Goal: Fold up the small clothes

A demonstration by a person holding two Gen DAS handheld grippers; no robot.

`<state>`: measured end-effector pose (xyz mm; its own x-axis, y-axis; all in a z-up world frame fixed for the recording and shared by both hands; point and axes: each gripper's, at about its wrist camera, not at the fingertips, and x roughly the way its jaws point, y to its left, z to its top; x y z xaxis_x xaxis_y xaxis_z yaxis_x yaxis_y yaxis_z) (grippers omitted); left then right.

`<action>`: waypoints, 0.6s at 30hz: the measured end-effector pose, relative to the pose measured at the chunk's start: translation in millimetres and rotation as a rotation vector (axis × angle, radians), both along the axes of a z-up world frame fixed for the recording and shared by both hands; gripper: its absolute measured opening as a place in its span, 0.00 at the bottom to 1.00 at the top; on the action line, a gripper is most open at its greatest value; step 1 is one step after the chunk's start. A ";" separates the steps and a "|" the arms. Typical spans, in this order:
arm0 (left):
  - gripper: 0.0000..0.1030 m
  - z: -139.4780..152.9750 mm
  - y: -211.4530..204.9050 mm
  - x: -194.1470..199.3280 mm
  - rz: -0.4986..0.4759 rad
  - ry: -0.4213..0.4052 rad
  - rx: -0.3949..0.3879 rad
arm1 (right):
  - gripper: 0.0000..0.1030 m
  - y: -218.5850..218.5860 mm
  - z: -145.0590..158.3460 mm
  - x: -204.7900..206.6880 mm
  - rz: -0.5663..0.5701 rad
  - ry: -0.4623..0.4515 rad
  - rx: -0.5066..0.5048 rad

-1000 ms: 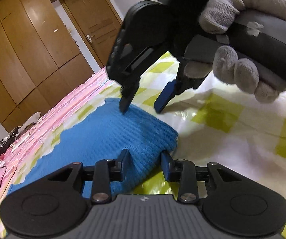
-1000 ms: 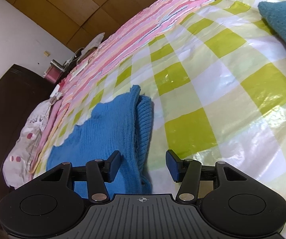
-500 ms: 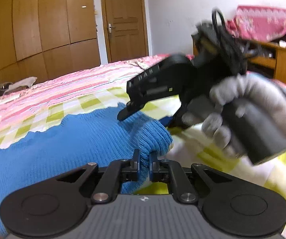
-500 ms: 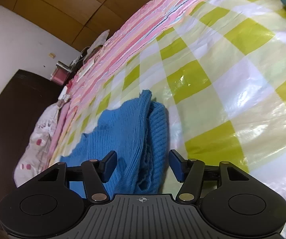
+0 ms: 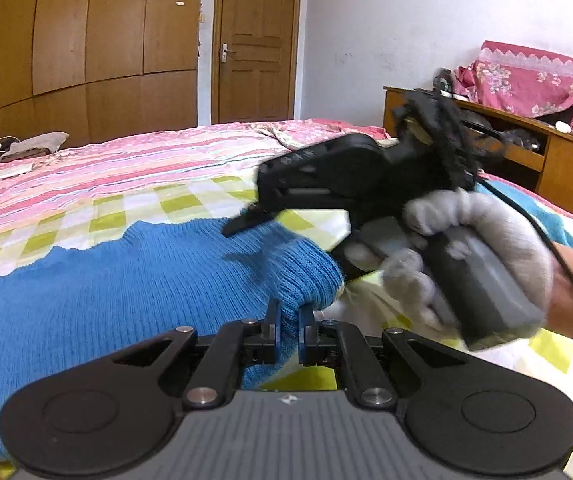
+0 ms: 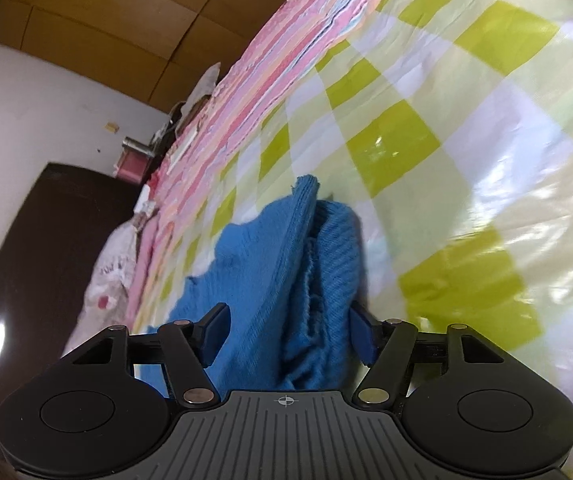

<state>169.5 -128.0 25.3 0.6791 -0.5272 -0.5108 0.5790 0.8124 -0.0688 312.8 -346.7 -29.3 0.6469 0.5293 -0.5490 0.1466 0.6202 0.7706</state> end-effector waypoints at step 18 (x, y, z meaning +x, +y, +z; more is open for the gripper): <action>0.14 18.1 48.7 -2.7 0.051 0.081 -0.245 | 0.18 30.9 68.6 -23.2 -0.025 -0.089 -0.149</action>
<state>166.7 -79.3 43.4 0.6696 -0.6082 -0.4262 0.5226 0.7937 -0.3114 289.6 -315.8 39.3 0.7080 0.4295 -0.5606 0.0987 0.7258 0.6808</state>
